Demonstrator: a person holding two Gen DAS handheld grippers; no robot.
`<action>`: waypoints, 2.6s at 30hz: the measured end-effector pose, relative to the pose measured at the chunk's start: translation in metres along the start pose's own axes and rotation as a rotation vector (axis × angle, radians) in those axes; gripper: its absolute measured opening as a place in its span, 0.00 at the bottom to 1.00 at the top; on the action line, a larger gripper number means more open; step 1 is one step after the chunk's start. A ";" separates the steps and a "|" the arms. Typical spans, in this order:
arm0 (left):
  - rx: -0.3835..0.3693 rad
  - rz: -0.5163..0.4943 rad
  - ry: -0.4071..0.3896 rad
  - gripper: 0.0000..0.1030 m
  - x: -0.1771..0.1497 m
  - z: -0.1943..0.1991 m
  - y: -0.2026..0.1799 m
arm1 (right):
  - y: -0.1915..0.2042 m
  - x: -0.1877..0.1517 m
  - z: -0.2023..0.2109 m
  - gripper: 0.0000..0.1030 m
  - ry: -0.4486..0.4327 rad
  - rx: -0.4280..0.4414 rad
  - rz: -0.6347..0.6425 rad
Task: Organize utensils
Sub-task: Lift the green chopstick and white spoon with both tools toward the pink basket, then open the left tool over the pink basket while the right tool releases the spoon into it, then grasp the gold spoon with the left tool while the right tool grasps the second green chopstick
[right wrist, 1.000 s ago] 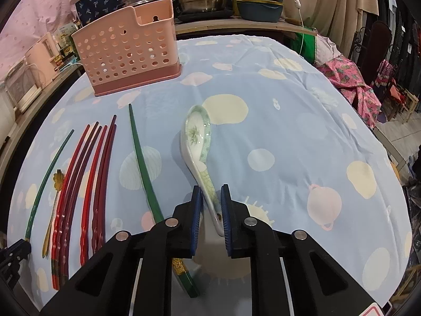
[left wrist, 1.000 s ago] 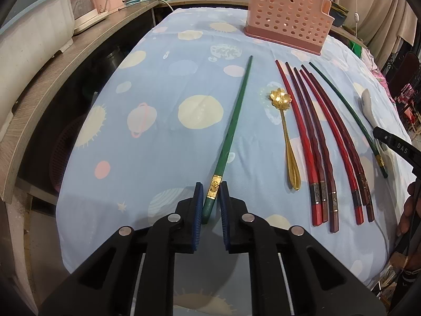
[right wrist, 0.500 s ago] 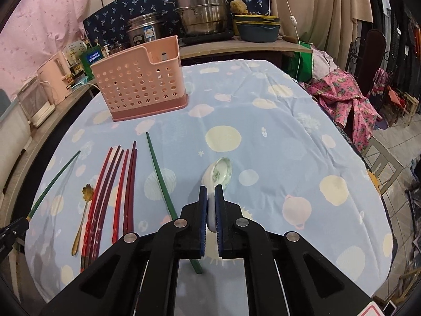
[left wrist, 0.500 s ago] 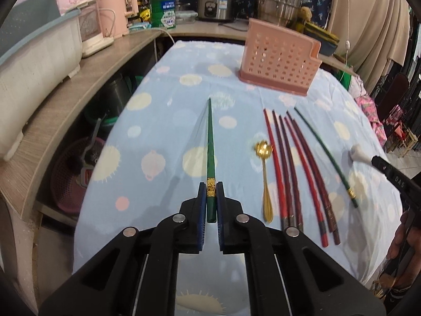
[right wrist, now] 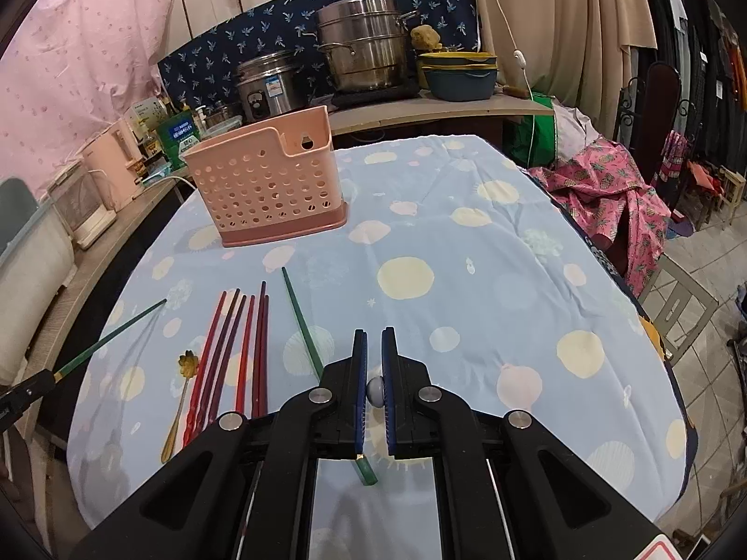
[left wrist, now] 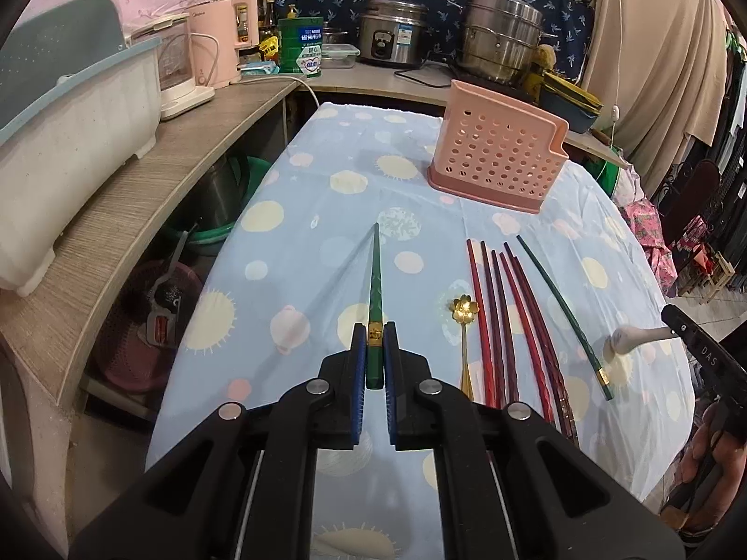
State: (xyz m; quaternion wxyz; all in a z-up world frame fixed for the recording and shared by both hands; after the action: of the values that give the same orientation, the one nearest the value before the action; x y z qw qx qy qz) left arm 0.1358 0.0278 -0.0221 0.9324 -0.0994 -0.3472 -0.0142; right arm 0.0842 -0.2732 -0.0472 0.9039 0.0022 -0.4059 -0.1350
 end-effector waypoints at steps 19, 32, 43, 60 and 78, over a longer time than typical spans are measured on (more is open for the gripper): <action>-0.096 -0.068 -0.333 0.07 0.194 0.047 -0.063 | 0.027 0.144 -0.005 0.06 -0.165 0.149 0.010; -0.186 -0.007 -0.544 0.07 0.317 0.050 -0.119 | 0.040 0.254 -0.064 0.06 -0.267 0.328 -0.108; -0.163 -0.019 -0.437 0.07 0.310 -0.042 -0.132 | 0.043 0.256 -0.132 0.06 -0.192 0.347 -0.135; -0.101 -0.014 -0.335 0.48 0.261 -0.070 -0.103 | 0.033 0.217 -0.132 0.14 -0.171 0.265 -0.110; -0.080 -0.074 -0.106 0.74 0.085 -0.029 -0.059 | 0.036 0.061 -0.028 0.31 -0.084 0.226 -0.061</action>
State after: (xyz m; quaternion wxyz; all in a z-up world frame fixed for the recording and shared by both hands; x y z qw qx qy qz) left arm 0.2132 -0.0318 0.0225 0.9069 -0.1241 -0.3985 -0.0572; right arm 0.1523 -0.2565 -0.0168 0.8755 0.1108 -0.4559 -0.1156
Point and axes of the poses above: each gripper's, at about its wrist camera, not at the fingertips, and z roughly against the way its jaws point, y to its left, x to its top, the point moved 8 cm from there along -z, roughly the way its jaws point, and after that the axes turned 6 degrees about z, right-handed, at the moved point
